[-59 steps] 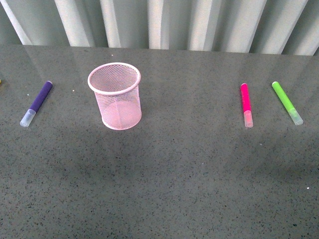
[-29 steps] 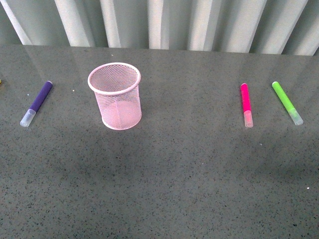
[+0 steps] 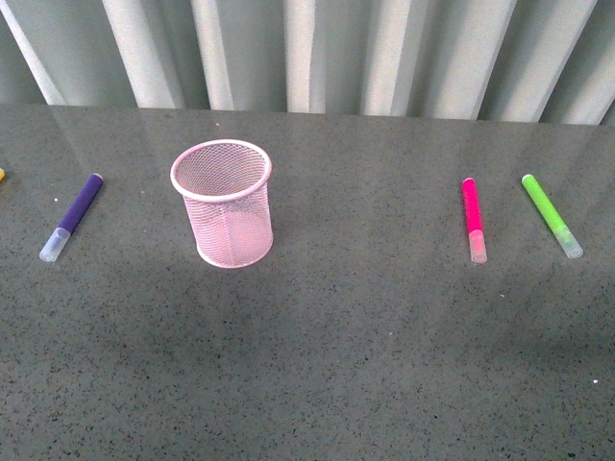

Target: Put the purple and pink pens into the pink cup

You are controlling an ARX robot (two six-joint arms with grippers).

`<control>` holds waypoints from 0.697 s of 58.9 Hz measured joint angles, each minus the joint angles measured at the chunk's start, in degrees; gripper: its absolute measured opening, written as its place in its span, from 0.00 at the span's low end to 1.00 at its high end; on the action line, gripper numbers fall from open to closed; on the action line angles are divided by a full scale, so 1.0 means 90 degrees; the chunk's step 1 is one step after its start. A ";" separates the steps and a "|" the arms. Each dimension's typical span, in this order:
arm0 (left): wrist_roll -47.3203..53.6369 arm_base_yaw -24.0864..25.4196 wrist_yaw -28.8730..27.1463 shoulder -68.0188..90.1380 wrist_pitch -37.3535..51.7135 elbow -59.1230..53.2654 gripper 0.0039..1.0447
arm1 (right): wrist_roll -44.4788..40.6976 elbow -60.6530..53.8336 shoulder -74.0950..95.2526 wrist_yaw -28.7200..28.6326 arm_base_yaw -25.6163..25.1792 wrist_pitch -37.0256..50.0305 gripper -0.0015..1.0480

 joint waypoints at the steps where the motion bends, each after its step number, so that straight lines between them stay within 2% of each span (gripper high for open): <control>1: 0.0000 0.0000 0.0000 0.0000 0.0000 0.0000 0.94 | 0.0000 0.0000 0.0000 0.0000 0.0000 0.0000 0.93; 22: 0.0000 0.0000 0.0000 0.0000 0.0000 0.0000 0.94 | 0.0000 0.0000 0.0000 0.0000 0.0000 0.0000 0.93; 23: -0.0019 -0.0019 -0.0046 0.0022 -0.0010 0.0005 0.94 | 0.0000 0.0000 0.0000 0.0000 0.0000 0.0000 0.93; 27: -0.0563 -0.0367 -0.1246 0.0432 -0.0821 0.0287 0.94 | 0.0000 0.0000 0.0000 0.0000 0.0000 0.0000 0.93; 30: -0.0986 -0.0488 -0.1802 0.0848 -0.1066 0.0384 0.94 | 0.0000 0.0000 0.0000 0.0005 0.0000 0.0000 0.93; 35: -0.1345 -0.0500 -0.1775 0.1426 -0.0940 0.0440 0.94 | 0.0000 0.0000 0.0000 0.0002 0.0000 0.0000 0.93; 41: -0.1384 -0.0491 -0.1489 0.2499 -0.0342 0.0855 0.94 | 0.0000 0.0000 0.0000 0.0000 0.0000 0.0000 0.93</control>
